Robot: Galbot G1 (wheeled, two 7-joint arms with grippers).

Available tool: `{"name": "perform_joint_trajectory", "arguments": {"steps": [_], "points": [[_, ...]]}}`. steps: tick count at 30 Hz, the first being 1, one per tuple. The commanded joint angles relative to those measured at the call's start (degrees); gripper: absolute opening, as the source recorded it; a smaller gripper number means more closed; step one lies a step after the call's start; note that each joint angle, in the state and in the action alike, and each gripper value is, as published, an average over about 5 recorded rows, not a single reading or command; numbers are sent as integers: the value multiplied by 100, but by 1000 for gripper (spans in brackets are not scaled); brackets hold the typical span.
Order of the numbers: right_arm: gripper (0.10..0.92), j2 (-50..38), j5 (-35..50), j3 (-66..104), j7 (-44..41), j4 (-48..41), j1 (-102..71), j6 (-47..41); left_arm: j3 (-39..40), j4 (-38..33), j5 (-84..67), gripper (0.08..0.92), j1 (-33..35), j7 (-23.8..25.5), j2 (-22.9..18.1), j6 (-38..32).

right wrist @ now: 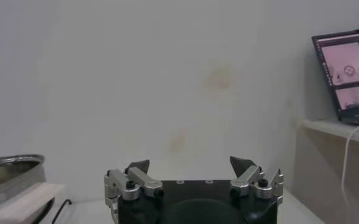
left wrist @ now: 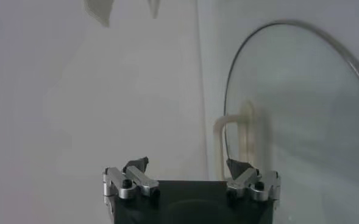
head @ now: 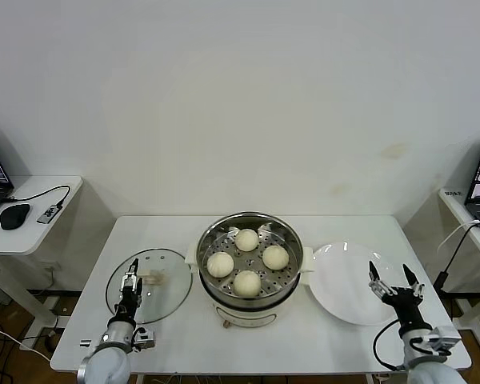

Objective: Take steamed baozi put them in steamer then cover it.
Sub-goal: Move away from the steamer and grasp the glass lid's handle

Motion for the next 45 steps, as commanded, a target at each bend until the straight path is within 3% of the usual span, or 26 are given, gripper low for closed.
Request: {"name": "perform_joint_trajectory", "arguments": {"steps": [1, 16, 39, 45], "points": [[823, 10, -25, 6, -2, 28, -29, 2, 5, 346, 49, 823, -171, -68, 6, 5], [823, 73, -74, 50, -83, 64, -140, 57, 91, 461, -156, 823, -395, 31, -86, 229], [823, 113, -117, -3, -112, 41, -147, 86, 172, 955, -620, 820, -745, -526, -219, 337], [823, 84, -103, 0, -116, 48, -129, 69, 202, 1358, -721, 701, -815, -727, -249, 244]]}}
